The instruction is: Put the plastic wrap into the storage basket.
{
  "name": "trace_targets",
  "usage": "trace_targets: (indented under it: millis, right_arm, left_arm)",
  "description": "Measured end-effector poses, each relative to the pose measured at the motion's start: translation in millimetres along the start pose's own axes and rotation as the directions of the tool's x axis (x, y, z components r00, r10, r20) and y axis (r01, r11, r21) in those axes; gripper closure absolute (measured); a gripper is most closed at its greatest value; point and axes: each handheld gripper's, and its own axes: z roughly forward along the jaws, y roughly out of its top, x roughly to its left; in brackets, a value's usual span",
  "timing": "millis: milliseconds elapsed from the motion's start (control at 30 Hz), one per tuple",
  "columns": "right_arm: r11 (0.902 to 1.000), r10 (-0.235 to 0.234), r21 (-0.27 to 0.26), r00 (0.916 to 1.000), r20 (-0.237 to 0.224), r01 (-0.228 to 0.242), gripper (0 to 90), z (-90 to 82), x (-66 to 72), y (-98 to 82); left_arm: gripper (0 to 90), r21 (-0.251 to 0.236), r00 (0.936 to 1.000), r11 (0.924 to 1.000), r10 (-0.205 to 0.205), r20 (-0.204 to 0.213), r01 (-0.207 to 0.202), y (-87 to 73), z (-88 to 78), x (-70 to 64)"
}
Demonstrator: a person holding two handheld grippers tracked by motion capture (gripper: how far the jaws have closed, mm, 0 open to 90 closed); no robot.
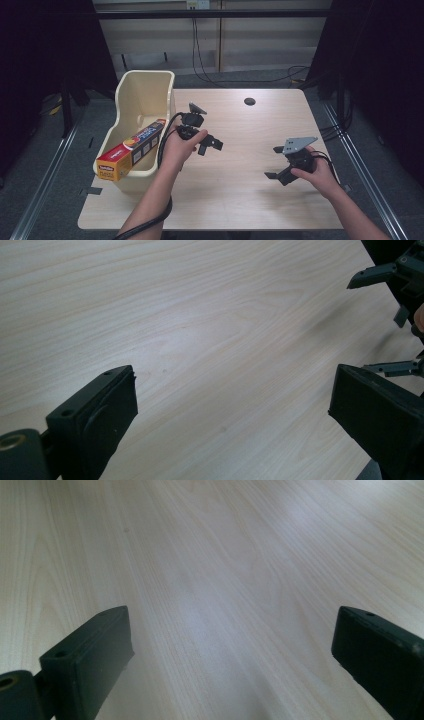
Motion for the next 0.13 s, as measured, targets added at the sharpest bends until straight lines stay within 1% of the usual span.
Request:
trace_targets:
  millis: [133]
  right_arm:
    - [1.0000,0.006,0.003,1.0000,-0.003,-0.006,2.5,0.7,-0.4,-1.0]
  left_arm:
    - [5.0,0.002,1.0000,1.0000,0.006,0.005,-0.006,-2.3,3.4,0.1]
